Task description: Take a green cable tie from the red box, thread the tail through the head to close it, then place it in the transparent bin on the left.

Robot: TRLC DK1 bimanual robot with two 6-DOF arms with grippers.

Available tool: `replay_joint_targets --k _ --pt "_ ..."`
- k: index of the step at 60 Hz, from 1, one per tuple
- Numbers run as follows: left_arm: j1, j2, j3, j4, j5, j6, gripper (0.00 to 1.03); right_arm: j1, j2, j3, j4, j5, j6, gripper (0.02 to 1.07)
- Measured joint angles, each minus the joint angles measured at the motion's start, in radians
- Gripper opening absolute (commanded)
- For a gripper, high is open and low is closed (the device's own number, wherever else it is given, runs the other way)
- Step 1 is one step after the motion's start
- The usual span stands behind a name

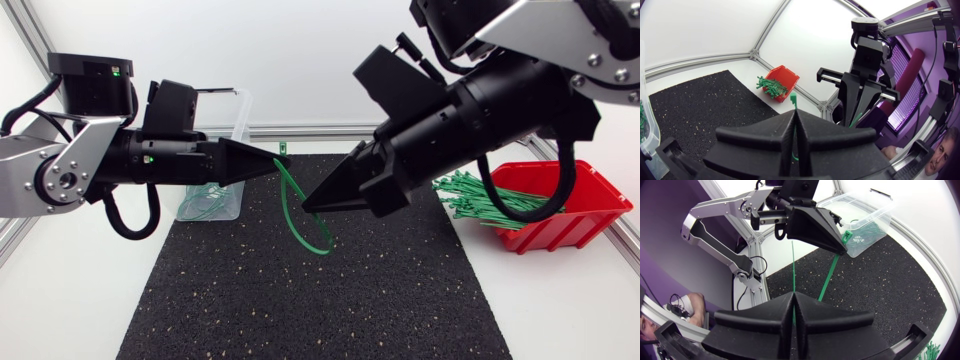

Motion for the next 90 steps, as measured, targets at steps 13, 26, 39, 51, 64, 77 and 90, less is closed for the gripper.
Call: replay_joint_targets --k 13,26,39,51,64,77,90 --pt "0.0 0.002 -0.029 0.107 0.0 -0.048 0.03 -0.054 0.062 0.072 -0.059 -0.102 0.022 0.07" --pt "0.006 -0.002 -0.081 0.205 0.0 -0.111 0.03 -0.081 0.132 0.102 -0.111 -0.175 0.026 0.07" --pt "0.018 -0.004 -0.082 0.215 0.0 -0.118 0.03 -0.116 0.187 0.151 -0.167 -0.216 0.052 0.07" --pt "0.017 -0.006 -0.082 0.229 0.0 -0.118 0.03 -0.193 0.225 0.169 -0.178 -0.343 0.196 0.07" --pt "0.009 -0.006 -0.084 0.237 -0.028 -0.117 0.03 -0.192 0.252 0.174 -0.202 -0.372 0.227 0.07" --pt "-0.003 -0.017 -0.091 0.239 -0.036 -0.117 0.03 -0.184 0.276 0.208 -0.239 -0.45 0.231 0.07" --pt "-0.003 -0.021 -0.096 0.24 -0.039 -0.117 0.03 -0.184 0.292 0.216 -0.255 -0.48 0.239 0.07"
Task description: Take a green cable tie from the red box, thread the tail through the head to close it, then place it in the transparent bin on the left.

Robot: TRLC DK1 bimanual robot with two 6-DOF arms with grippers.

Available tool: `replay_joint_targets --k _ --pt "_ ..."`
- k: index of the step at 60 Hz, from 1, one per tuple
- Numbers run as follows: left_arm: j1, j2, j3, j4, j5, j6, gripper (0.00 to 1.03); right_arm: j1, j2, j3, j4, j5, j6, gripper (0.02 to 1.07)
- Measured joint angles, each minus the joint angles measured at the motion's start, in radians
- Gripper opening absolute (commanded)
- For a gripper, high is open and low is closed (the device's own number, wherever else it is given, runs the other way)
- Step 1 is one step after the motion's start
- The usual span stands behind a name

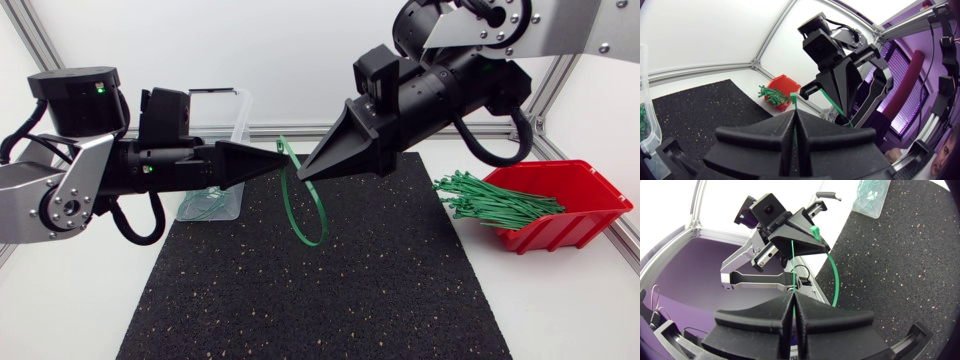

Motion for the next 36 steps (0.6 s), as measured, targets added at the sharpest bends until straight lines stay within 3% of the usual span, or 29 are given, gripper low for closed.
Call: replay_joint_targets --k 36 --pt "-0.006 -0.019 -0.035 0.053 -0.045 0.008 0.03 0.005 0.047 -0.001 -0.015 -0.072 0.011 0.07"
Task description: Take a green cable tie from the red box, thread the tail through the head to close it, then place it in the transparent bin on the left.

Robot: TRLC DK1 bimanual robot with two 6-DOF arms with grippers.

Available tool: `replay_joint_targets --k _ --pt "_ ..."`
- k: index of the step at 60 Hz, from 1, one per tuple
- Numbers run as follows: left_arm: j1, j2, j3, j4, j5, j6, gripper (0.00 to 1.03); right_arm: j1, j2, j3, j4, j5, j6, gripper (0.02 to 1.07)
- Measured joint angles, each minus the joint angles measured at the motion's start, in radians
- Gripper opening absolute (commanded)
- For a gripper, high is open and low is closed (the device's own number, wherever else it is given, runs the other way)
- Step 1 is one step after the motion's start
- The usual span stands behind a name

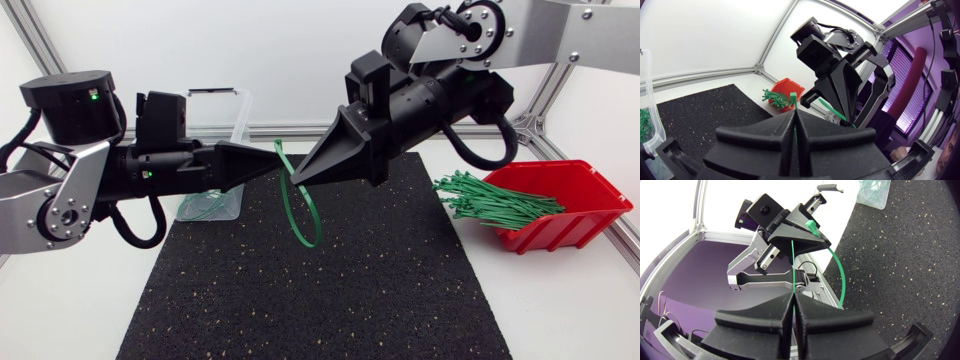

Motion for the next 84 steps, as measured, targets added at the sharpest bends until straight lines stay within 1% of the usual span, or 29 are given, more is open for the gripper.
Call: replay_joint_targets --k 7,21,31,41,84 --pt "0.0 -0.004 -0.013 0.007 -0.01 0.018 0.03 0.0 0.016 -0.002 0.0 -0.005 0.0 0.07" --pt "-0.002 -0.062 -0.039 0.025 -0.057 0.056 0.03 -0.004 0.023 -0.002 0.004 -0.026 0.0 0.07" --pt "-0.025 -0.084 -0.055 0.037 -0.084 0.093 0.04 -0.007 0.03 -0.003 0.004 -0.035 0.0 0.07" --pt "-0.031 -0.084 -0.078 0.052 -0.105 0.123 0.04 -0.007 0.03 -0.004 0.004 -0.05 -0.003 0.07" --pt "-0.047 -0.112 -0.085 0.059 -0.143 0.127 0.04 -0.007 0.029 -0.023 0.005 -0.071 -0.028 0.07"
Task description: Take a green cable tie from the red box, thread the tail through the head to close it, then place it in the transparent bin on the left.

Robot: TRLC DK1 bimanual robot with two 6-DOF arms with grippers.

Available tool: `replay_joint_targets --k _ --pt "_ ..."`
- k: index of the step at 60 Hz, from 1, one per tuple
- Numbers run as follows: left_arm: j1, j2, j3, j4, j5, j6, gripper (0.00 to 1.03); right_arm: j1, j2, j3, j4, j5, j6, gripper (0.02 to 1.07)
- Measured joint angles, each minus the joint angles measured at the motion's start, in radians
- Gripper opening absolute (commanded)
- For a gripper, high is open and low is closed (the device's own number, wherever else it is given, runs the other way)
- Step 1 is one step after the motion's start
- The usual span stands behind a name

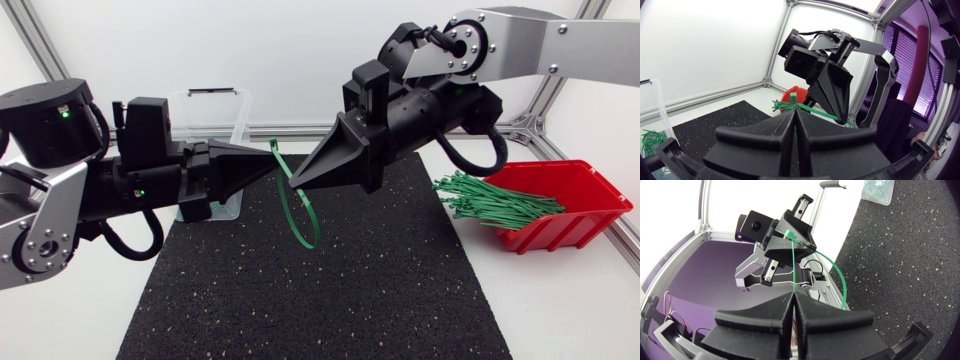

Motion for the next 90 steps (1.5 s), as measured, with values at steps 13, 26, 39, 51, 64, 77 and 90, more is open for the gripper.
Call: replay_joint_targets --k 13,26,39,51,64,77,90 --pt "-0.006 0.0 -0.01 0.003 -0.011 0.0 0.04 -0.002 -0.004 0.0 0.0 0.0 -0.004 0.07" --pt "-0.006 -0.005 -0.011 0.003 -0.013 0.0 0.04 -0.013 -0.015 0.0 0.009 -0.001 -0.012 0.07" --pt "-0.012 -0.011 -0.011 0.003 -0.014 0.0 0.04 -0.013 -0.015 -0.013 0.012 -0.004 -0.018 0.07" --pt "-0.016 -0.011 -0.014 0.003 -0.019 0.004 0.04 -0.013 -0.015 -0.013 0.014 -0.007 -0.018 0.07" --pt "-0.03 -0.011 -0.014 0.003 -0.033 0.008 0.04 -0.013 -0.015 -0.014 0.014 -0.007 -0.018 0.07" --pt "-0.051 -0.013 -0.018 0.003 -0.064 0.026 0.04 -0.013 -0.015 -0.014 0.016 -0.027 -0.018 0.07" --pt "-0.076 -0.018 -0.02 0.003 -0.111 0.049 0.04 -0.012 -0.015 -0.014 0.022 -0.038 -0.013 0.07"
